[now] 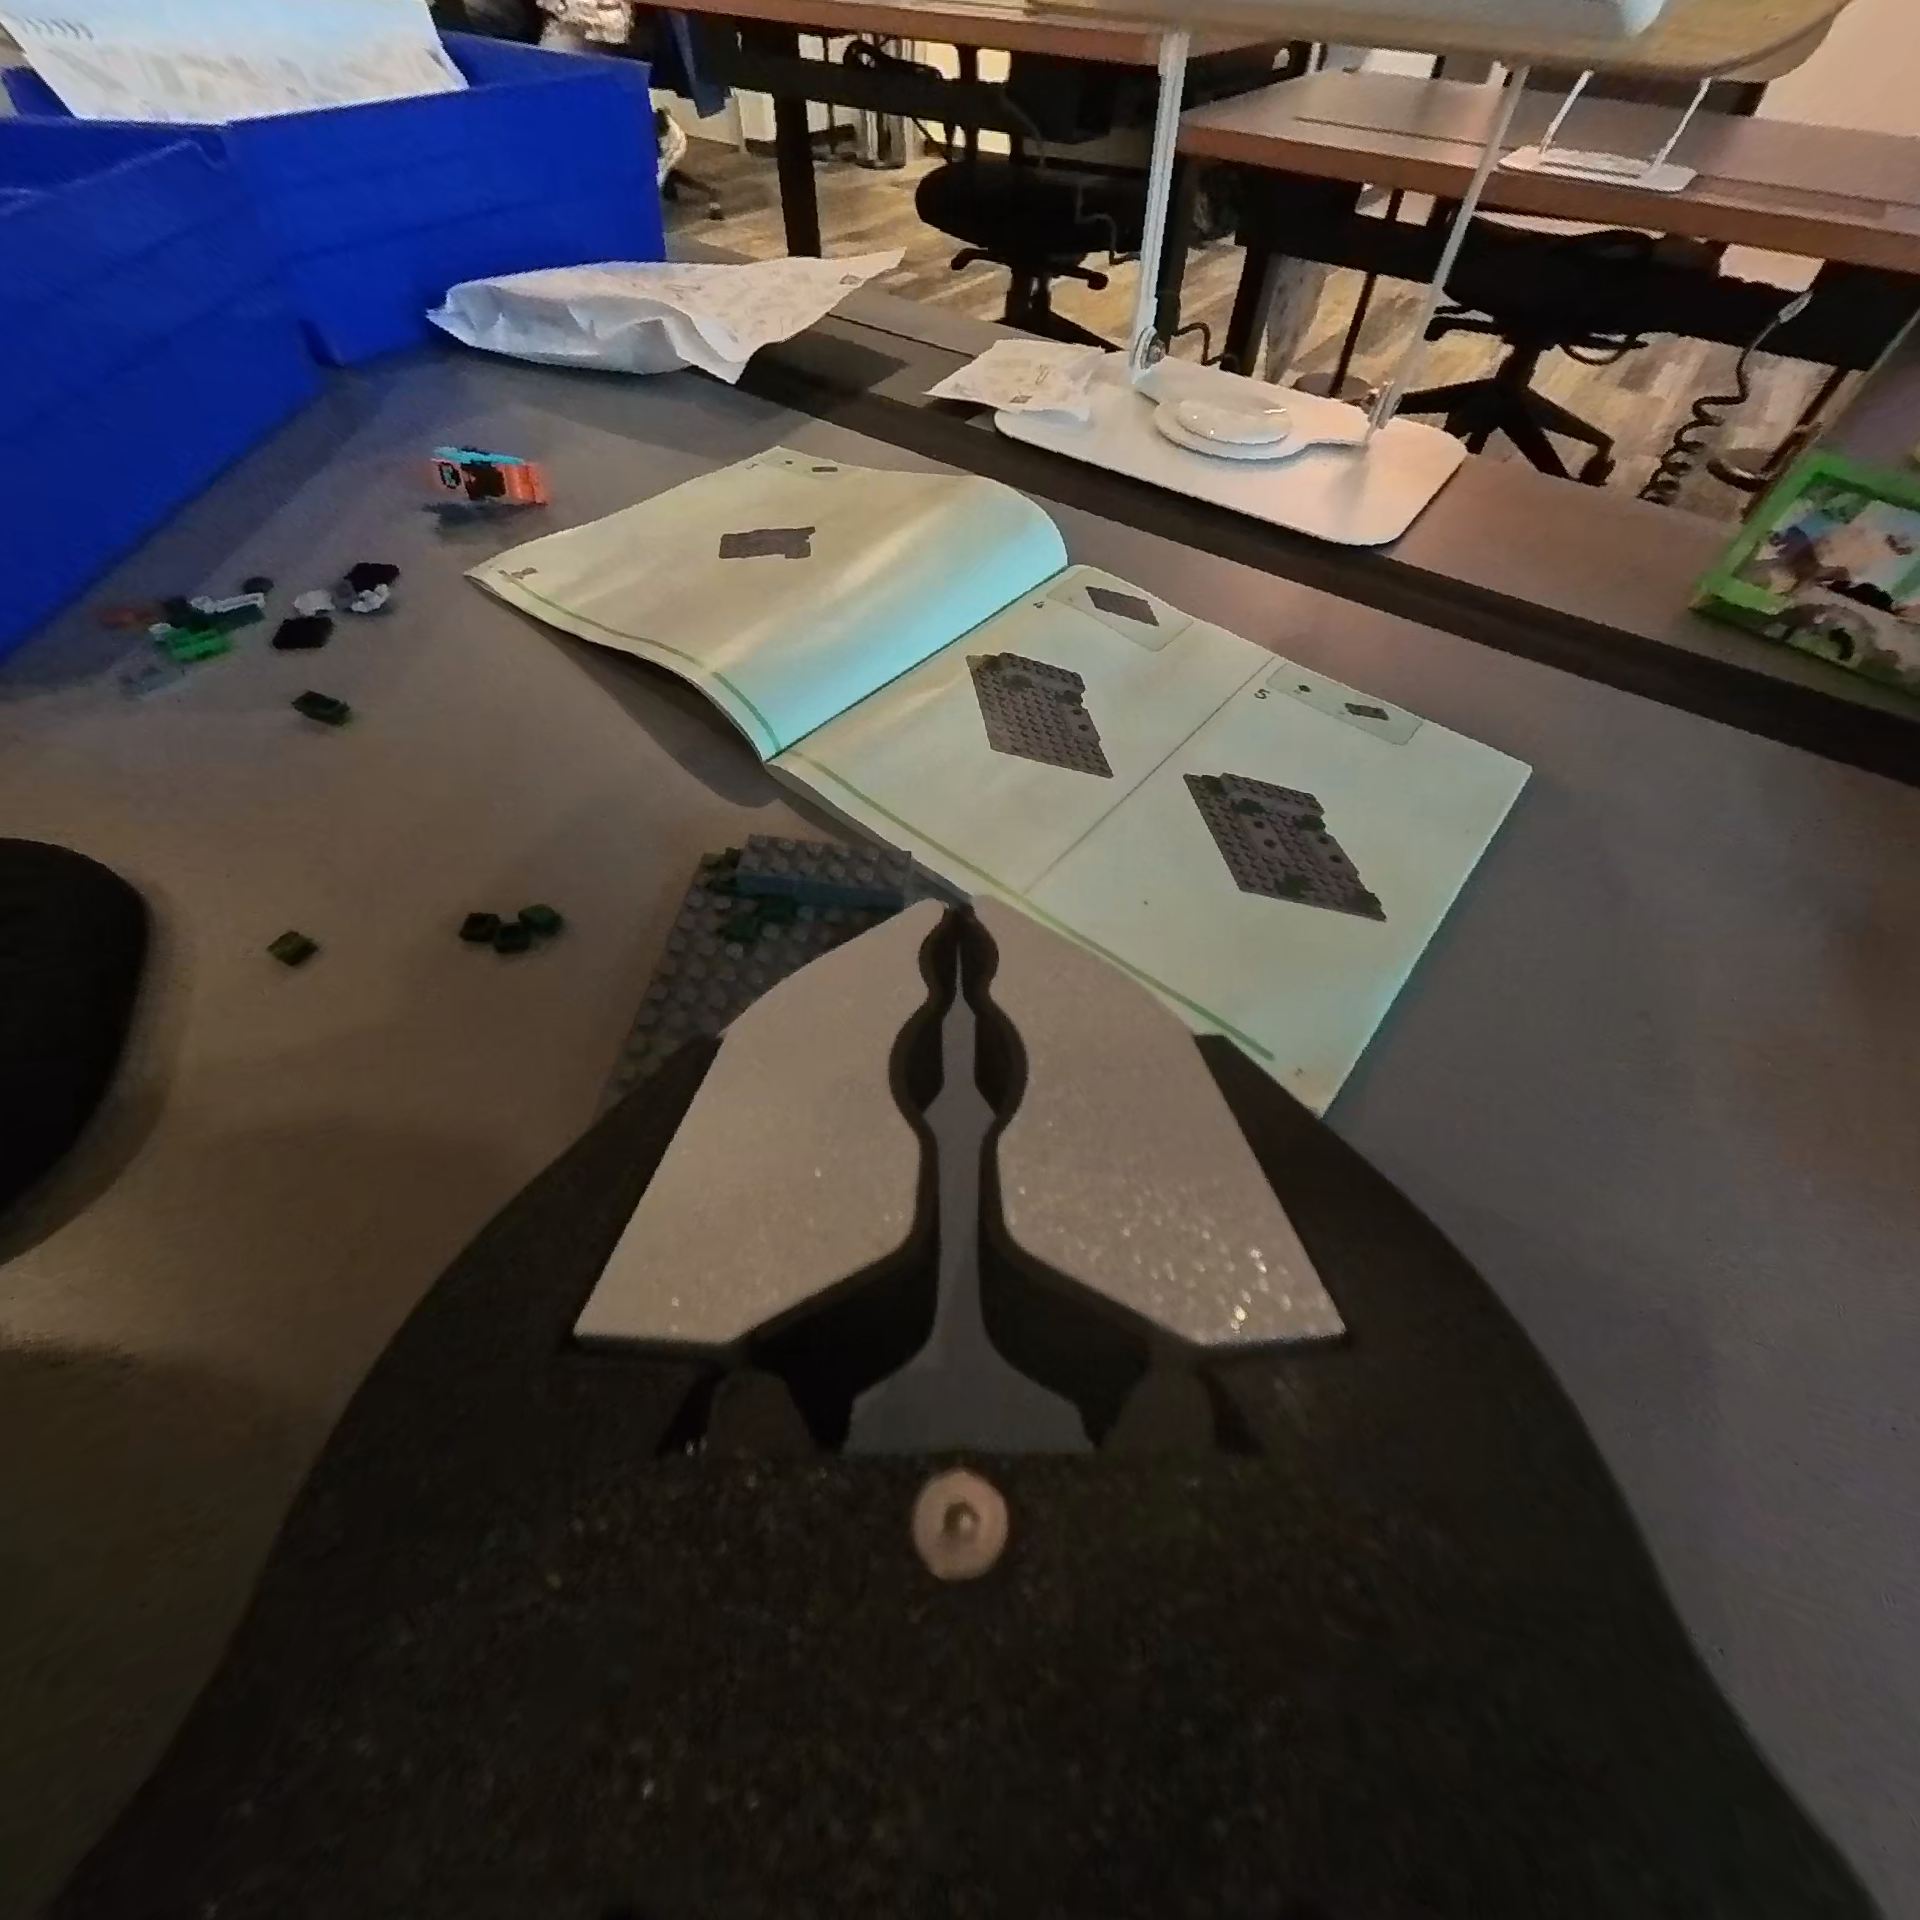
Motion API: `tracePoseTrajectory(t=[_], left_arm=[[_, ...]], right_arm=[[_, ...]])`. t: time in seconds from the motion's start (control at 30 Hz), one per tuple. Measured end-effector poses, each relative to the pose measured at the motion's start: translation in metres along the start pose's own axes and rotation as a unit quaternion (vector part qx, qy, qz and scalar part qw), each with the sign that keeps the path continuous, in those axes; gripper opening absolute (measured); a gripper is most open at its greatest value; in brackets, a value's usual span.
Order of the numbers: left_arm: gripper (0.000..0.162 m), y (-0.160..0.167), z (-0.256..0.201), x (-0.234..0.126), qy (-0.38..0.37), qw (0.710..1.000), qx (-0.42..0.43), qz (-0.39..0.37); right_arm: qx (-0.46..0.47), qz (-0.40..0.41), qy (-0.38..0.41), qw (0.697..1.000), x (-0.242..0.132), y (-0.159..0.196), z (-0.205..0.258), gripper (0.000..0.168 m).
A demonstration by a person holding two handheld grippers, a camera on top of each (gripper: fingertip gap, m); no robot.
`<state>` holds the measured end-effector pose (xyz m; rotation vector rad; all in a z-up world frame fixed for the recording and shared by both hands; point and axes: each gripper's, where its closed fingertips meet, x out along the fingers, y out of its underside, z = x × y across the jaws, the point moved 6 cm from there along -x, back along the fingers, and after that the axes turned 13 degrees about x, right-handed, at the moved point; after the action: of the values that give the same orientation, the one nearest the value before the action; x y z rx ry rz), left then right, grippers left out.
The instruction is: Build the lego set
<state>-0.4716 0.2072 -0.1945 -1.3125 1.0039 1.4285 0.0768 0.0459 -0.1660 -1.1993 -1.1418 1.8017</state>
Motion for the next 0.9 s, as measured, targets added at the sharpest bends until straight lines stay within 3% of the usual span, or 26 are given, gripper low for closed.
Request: tracePoseTrajectory(t=[0.47, 0.7, 0.83, 0.9], left_arm=[[0.040, -0.003, -0.061, -0.065, 0.104, 0.976, 0.026, -0.192], [0.044, 0.011, -0.056, -0.060, 0.088, 0.982, 0.008, -0.168], [0.047, 0.004, -0.061, -0.041, 0.099, 0.986, 0.001, -0.134], [0.056, -0.004, -0.066, -0.030, 0.099, 0.989, -0.003, -0.114]], right_arm=[[-0.002, 0.001, -0.012, 1.000, 0.000, 0.000, 0.003, 0.000], [0.000, 0.001, -0.011, 1.000, 0.000, 0.000, 0.002, 0.000], [-0.004, 0.004, -0.010, 1.000, 0.001, 0.001, 0.003, 0.000], [-0.002, 0.003, -0.009, 1.000, 0.000, 0.001, 0.002, 0.000]])
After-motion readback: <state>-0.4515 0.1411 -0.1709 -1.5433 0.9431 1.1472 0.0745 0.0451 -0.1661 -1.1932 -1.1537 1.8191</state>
